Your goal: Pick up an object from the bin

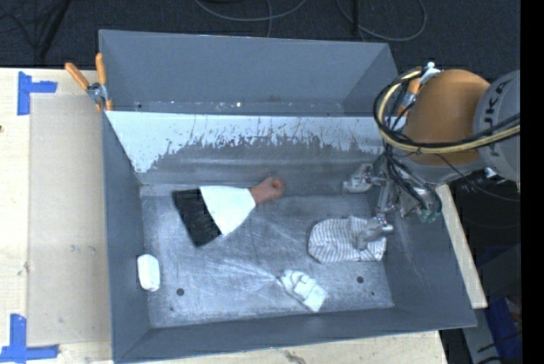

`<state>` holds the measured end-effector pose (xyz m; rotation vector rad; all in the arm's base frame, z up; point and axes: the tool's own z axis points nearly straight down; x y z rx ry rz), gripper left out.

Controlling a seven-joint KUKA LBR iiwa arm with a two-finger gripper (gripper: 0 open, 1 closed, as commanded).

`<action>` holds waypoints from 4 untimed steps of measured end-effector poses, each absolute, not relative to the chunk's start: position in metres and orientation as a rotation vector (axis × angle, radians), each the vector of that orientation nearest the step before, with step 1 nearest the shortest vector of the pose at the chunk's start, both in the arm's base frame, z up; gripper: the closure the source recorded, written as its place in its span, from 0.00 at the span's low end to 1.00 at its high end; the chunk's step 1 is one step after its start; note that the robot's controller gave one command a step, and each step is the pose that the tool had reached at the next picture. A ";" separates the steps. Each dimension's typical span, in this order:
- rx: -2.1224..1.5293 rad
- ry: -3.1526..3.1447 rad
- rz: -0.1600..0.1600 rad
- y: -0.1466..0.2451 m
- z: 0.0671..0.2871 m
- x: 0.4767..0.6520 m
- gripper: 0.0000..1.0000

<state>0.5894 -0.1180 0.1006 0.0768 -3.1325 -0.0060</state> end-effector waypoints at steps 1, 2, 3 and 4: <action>0.151 -3.136 -0.002 -0.125 0.103 0.591 0.00; 0.256 -3.124 -0.004 -0.135 0.078 0.566 1.00; 0.257 -3.124 -0.004 -0.135 0.078 0.566 1.00; 0.250 -3.134 0.000 -0.122 0.208 0.570 1.00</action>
Offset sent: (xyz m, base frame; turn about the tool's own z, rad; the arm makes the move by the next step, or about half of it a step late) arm -0.0262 -0.0174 -0.0306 -0.1125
